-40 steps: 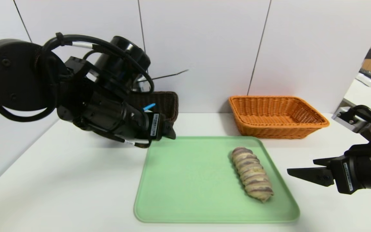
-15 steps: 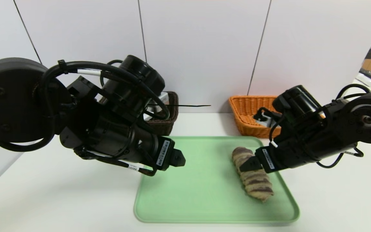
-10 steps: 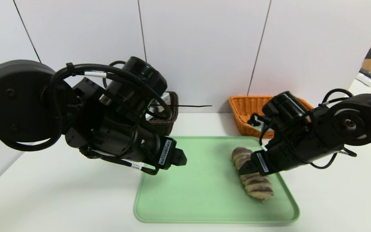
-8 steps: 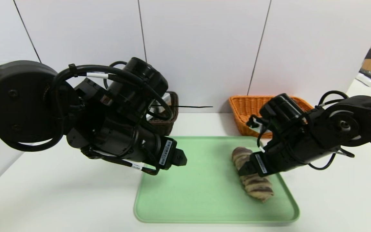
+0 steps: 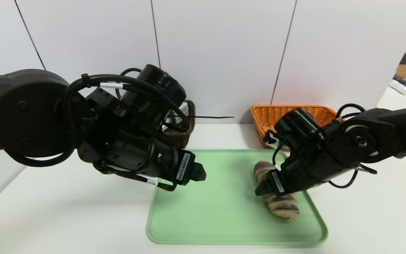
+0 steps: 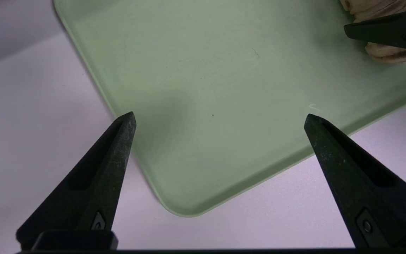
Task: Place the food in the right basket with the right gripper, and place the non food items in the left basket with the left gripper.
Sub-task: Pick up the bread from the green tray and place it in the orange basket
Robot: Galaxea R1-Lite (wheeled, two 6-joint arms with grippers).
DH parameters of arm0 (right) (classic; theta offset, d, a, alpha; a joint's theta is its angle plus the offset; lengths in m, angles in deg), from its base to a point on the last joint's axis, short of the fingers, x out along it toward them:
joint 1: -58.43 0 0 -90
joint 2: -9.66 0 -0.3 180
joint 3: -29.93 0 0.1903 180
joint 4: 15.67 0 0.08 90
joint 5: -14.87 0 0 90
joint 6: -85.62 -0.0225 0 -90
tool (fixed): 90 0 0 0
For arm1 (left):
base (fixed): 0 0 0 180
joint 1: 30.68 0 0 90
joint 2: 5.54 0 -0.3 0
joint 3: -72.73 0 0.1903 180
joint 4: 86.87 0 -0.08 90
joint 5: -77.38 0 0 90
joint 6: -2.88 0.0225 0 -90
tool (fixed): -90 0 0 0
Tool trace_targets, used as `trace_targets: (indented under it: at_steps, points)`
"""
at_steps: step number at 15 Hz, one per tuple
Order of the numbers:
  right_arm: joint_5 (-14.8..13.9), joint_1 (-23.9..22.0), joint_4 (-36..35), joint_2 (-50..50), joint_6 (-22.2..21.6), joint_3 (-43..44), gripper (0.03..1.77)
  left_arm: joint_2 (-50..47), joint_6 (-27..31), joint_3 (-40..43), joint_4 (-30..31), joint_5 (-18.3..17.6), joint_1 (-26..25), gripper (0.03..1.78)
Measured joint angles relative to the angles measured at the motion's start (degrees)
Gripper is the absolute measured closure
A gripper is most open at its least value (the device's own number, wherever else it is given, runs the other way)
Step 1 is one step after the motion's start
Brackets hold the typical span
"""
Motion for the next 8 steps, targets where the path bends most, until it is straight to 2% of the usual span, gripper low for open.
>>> trace_targets:
  at_steps: [1,3,5,8]
  points:
    - [0.00,0.17,0.05,0.06,0.07,0.02,0.15,0.01,-0.02,0.00,-0.01,-0.06,0.00,0.12]
    - [-0.30,0.37,0.09,0.16,0.10,-0.06,0.51,0.04,0.00,-0.02,-0.01,-0.01,0.00,0.12]
    - [-1.51,0.59,0.06,0.24,0.10,-0.11,0.77,0.12,-0.02,-0.18,-0.01,0.00,0.00,0.12]
    - [-1.71,0.96,0.17,-0.04,0.11,-0.22,1.06,0.22,-0.05,-0.24,0.00,0.10,0.00,0.12]
